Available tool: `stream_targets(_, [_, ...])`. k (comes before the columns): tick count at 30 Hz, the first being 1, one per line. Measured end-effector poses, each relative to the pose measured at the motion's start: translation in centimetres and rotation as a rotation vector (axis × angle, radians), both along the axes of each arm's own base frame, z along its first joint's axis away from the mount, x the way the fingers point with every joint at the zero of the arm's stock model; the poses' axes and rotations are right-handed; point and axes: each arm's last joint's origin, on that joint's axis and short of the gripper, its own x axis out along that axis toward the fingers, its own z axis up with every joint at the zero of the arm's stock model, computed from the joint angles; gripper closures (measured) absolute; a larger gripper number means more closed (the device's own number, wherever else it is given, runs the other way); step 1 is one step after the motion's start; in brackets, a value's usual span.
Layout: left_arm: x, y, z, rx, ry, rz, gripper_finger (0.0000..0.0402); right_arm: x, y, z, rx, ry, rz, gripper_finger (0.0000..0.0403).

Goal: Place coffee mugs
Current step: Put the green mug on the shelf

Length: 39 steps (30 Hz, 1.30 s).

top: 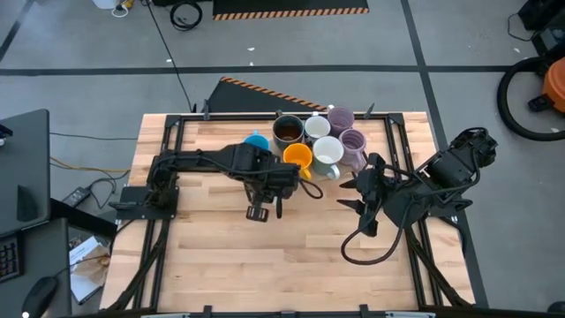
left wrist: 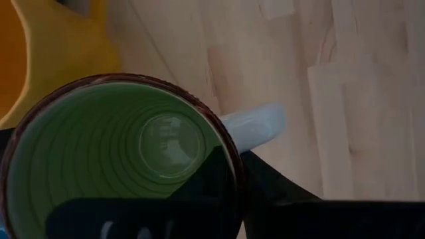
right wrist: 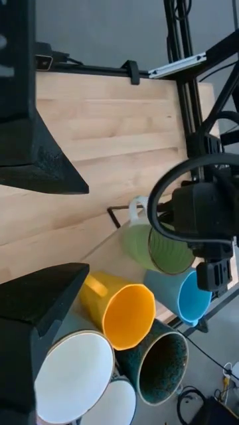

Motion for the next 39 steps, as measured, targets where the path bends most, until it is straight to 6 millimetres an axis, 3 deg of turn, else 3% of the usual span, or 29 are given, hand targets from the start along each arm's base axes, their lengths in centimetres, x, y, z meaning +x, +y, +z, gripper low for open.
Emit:
stream_targets(12, [-0.7,-1.7,0.7,-0.023,-0.023,0.026,0.0376,0.1,0.1,0.1,-0.015,-0.011,0.025,0.0218])
stream_targets(23, [-2.6,-1.9,2.9,-0.065,-0.089,0.029,0.0376,0.3,0.2,0.3,-0.044,-0.027,0.045,0.0218])
stream_targets(39, [-1.7,-1.5,3.3,-0.083,-0.174,0.014,0.0376,0.4,0.3,0.4,-0.061,-0.033,0.064,0.0218])
